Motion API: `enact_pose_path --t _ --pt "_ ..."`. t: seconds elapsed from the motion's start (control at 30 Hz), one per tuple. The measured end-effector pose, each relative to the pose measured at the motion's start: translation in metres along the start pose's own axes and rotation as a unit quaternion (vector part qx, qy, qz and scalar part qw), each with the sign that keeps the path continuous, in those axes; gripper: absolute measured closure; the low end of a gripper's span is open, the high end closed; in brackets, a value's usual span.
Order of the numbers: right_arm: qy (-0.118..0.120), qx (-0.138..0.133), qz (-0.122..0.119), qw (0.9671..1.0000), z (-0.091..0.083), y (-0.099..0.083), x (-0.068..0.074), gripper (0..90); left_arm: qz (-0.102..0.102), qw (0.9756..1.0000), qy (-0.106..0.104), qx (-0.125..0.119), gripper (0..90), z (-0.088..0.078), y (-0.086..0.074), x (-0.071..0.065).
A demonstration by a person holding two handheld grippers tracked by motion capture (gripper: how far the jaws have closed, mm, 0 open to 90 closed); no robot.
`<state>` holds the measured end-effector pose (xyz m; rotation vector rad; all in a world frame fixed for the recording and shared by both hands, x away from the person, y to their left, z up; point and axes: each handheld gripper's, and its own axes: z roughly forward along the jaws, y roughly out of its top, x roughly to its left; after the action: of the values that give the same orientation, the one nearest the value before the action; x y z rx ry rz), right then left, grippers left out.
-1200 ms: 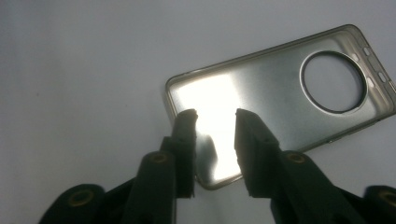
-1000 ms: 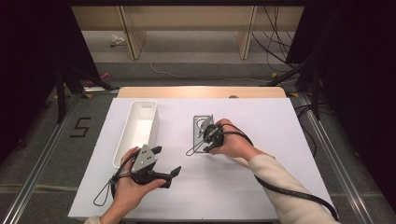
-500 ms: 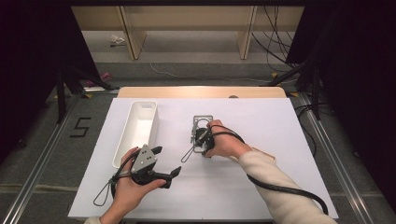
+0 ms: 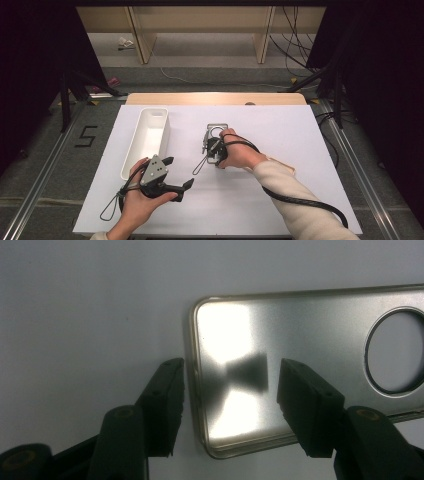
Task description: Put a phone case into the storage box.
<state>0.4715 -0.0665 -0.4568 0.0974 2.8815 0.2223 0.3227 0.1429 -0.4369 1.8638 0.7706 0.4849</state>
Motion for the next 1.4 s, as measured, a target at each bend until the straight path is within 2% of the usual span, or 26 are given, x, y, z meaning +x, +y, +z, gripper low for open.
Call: enact_pose_path --t 0.13,0.4,0.43,0.5,0.7,0.73,0.9,1.4 --pt "0.000 0.001 -0.008 1.0000 0.001 0.002 0.000 48.4 0.000 1.0000 0.000 0.000 4.7 0.000 0.000 0.000" --pt "0.012 0.012 -0.033 0.9993 0.000 0.006 0.001 59.1 0.000 1.0000 0.000 -0.001 4.7 0.000 0.000 0.000" --pt "0.013 0.020 -0.034 0.9991 -0.001 0.007 0.002 60.1 -0.001 1.0000 0.000 -0.001 4.7 0.000 0.000 0.000" --pt "0.007 0.020 -0.040 0.9990 0.000 0.008 0.001 60.4 -0.001 1.0000 0.000 -0.001 4.7 0.000 0.000 0.000" --pt "0.005 0.028 -0.051 0.9983 0.001 0.009 0.000 62.2 0.000 1.0000 0.000 -0.002 4.7 0.000 0.000 0.000" --pt "0.008 0.030 -0.047 0.9984 0.001 0.009 0.001 63.3 0.000 1.0000 0.000 -0.002 4.8 0.000 0.000 0.000" --pt "0.014 0.036 -0.060 0.9975 0.001 0.011 0.002 70.0 0.000 1.0000 -0.001 -0.002 4.9 0.000 0.000 0.000" --pt "0.025 0.045 -0.055 0.9971 0.000 0.012 0.008 86.1 0.000 1.0000 -0.001 -0.002 4.9 0.000 0.000 0.000"
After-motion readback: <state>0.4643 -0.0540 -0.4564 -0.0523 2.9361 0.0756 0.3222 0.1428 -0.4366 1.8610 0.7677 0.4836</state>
